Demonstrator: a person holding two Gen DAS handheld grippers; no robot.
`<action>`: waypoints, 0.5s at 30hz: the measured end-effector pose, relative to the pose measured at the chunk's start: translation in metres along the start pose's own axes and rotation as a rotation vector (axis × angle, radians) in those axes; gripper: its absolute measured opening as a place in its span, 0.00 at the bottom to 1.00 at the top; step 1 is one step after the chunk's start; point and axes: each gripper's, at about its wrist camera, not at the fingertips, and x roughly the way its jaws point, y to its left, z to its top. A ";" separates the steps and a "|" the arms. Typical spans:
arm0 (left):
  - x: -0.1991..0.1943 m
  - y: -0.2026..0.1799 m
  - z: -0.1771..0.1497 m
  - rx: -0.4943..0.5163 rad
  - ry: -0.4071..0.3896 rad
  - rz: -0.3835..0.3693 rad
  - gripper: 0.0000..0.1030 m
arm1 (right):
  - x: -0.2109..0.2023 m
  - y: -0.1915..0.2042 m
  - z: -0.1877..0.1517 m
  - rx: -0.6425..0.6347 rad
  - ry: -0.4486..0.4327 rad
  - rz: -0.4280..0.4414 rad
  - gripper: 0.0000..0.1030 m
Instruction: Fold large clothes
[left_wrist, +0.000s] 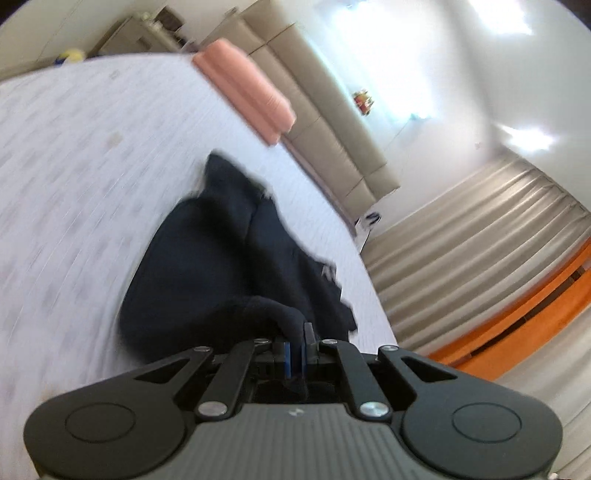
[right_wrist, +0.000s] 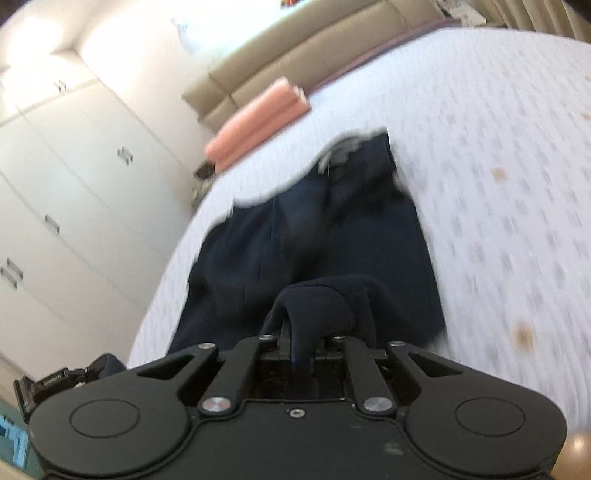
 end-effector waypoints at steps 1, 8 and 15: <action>0.018 0.000 0.017 0.014 -0.019 -0.003 0.05 | 0.017 -0.003 0.020 0.006 -0.029 -0.002 0.09; 0.153 0.000 0.119 0.161 -0.120 0.197 0.31 | 0.138 -0.003 0.104 0.047 0.026 -0.173 0.58; 0.178 0.015 0.142 0.194 0.095 0.380 0.54 | 0.119 0.011 0.121 -0.063 0.080 -0.337 0.79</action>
